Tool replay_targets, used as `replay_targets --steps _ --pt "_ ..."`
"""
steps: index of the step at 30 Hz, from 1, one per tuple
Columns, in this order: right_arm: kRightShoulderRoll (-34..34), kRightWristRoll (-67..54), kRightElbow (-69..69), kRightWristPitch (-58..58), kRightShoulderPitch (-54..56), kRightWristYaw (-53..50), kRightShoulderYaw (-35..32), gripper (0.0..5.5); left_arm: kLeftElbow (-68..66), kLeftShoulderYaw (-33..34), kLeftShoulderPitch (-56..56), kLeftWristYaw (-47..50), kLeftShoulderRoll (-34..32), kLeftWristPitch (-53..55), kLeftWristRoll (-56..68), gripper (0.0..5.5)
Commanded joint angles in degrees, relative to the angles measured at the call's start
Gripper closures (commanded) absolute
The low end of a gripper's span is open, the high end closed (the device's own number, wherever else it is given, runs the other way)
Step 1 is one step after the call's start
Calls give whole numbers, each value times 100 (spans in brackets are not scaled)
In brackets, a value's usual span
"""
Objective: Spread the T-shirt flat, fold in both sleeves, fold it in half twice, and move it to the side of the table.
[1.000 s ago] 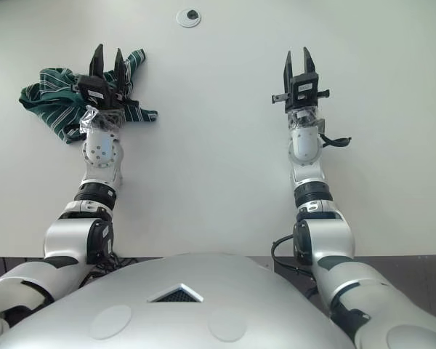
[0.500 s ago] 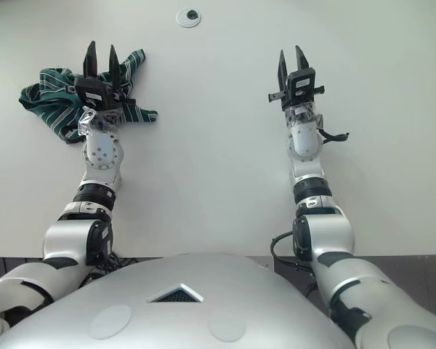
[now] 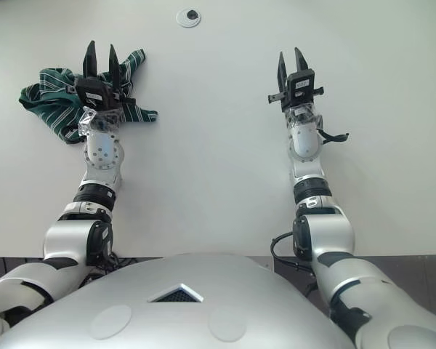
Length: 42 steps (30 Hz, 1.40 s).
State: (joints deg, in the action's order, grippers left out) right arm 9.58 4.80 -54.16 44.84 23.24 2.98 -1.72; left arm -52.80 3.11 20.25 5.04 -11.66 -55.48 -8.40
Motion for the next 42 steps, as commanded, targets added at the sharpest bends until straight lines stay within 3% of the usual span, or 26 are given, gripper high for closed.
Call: replay_targets --steps 1,3,6,9,11,14,18,21,25,31,35,39,42 --pt "21 26 -41 20 76 -19 5 410 -97 -34 -48 -189 60 -14 135 402" --pt "19 -2 -46 26 70 9 -3 410 -100 -4 -60 -538 114 -22 456 402" --pt "-18 -171 -30 43 47 172 -56 353 -61 38 -94 -948 158 -48 814 350" --pt "0 -52 -27 11 49 44 -43 313 -32 62 -108 -590 80 -75 500 313" --pt "41 29 5 4 9 -32 -27 308 870 153 -352 -630 -7 -68 699 295" --pt "205 -212 502 -64 -223 109 -179 308 2911 244 -813 -1188 -723 738 1053 295" --pt "744 419 1571 157 -456 -261 -311 308 3798 495 -858 -1943 -2100 2877 631 295" --pt "975 38 1750 -2 -546 -138 -559 308 3357 502 -535 -2226 -2729 4073 395 295" --pt "1203 -37 1774 40 -639 -45 -658 308 2056 -174 -255 -2572 -3323 4640 -557 295" --pt "1222 -728 2012 -105 -691 774 -625 308 1863 -1336 -938 -3864 -3520 3960 -1067 295" --pt "1396 -1066 2599 -186 -799 1602 -403 308 3999 -1690 -1945 -5418 -3203 4299 587 295" --pt "1485 -1612 3495 -781 -1023 2589 -68 308 5727 -2248 -2558 -5671 -2716 4990 1367 295" --pt "1581 -2171 3929 -1355 -1221 3346 98 308 6147 -2100 -2653 -5178 -2337 5813 1600 295"
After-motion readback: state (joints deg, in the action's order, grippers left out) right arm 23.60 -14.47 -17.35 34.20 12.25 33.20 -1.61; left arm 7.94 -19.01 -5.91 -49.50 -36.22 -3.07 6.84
